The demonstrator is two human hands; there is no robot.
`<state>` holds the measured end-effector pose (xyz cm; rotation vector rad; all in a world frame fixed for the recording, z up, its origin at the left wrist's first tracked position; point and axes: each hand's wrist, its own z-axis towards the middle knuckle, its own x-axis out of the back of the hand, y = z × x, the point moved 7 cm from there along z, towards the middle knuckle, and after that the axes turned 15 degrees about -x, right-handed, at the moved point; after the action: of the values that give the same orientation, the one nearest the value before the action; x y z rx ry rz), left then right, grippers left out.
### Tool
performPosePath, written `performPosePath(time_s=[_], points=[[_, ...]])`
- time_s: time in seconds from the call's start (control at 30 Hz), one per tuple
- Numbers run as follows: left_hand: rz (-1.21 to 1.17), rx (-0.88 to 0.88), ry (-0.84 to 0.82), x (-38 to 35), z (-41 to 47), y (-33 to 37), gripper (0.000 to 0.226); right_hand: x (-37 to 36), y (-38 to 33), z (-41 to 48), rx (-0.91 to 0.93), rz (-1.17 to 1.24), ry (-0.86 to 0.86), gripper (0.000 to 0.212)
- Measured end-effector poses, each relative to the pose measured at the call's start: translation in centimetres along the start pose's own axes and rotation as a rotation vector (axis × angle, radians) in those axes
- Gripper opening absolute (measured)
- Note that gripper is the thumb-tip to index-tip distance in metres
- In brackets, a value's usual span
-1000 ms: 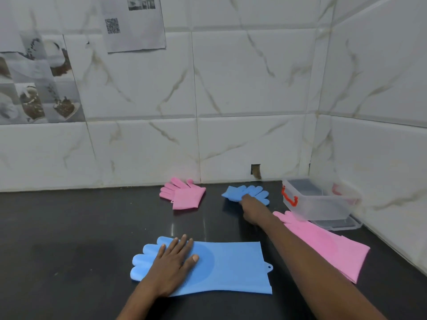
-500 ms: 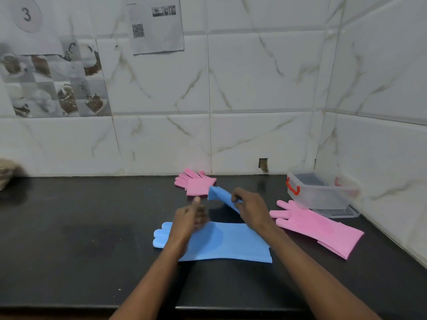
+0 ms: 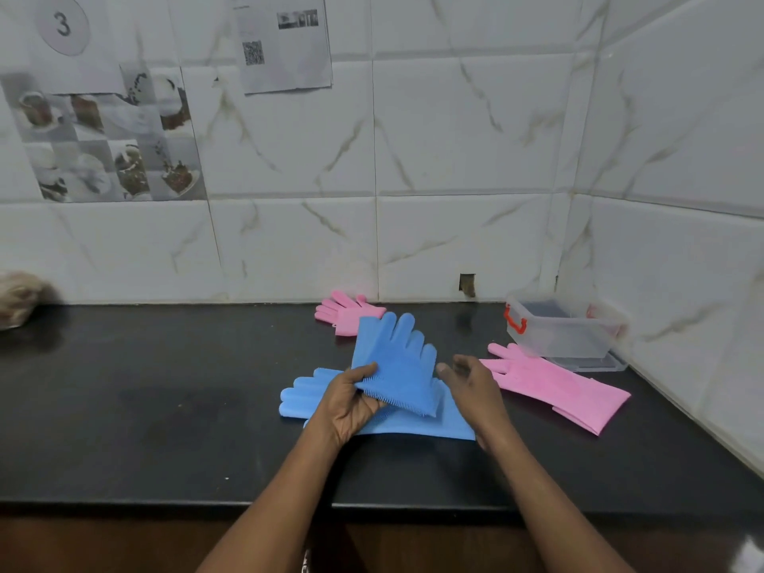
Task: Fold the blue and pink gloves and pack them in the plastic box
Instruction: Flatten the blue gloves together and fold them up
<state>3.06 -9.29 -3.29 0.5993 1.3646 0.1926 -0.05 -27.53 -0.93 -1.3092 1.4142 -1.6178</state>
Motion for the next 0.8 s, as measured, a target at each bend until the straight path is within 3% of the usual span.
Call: performPosePath(time_s=[0.17,0.27,0.37,0.5,0.63,0.73,0.8], points=[[0.008,-0.100,-0.172,-1.6,-0.2,0.5,0.054,-3.2,0.7,-0.1,-0.243,0.480,-0.391,0.029],[0.065,-0.160,-0.213,-2.0,-0.5,1.0,0.044,-3.4,0.3,0.0,-0.231,0.526,-0.361,0.020],[0.141,-0.279,-0.167,-1.1,0.0,1.9,0.049,-2.6,-0.7,0.8,-0.150,0.587,-0.265,0.019],[0.428,-0.396,-0.085,-0.4,0.1,2.8,0.060,-2.0,-3.5,1.1,0.048,0.445,-0.233,0.017],[0.908,-0.215,0.134,1.3,-0.2,3.1,0.074,-1.7,-7.1,1.0,0.223,0.289,-0.225,0.011],[1.075,-0.061,-0.006,0.1,-0.1,2.6,0.065,-2.0,-9.4,1.1,0.280,0.237,-0.271,0.017],[1.137,-0.110,-0.073,-1.3,0.0,3.1,0.055,-2.0,-10.6,1.0,0.317,0.238,-0.288,0.017]])
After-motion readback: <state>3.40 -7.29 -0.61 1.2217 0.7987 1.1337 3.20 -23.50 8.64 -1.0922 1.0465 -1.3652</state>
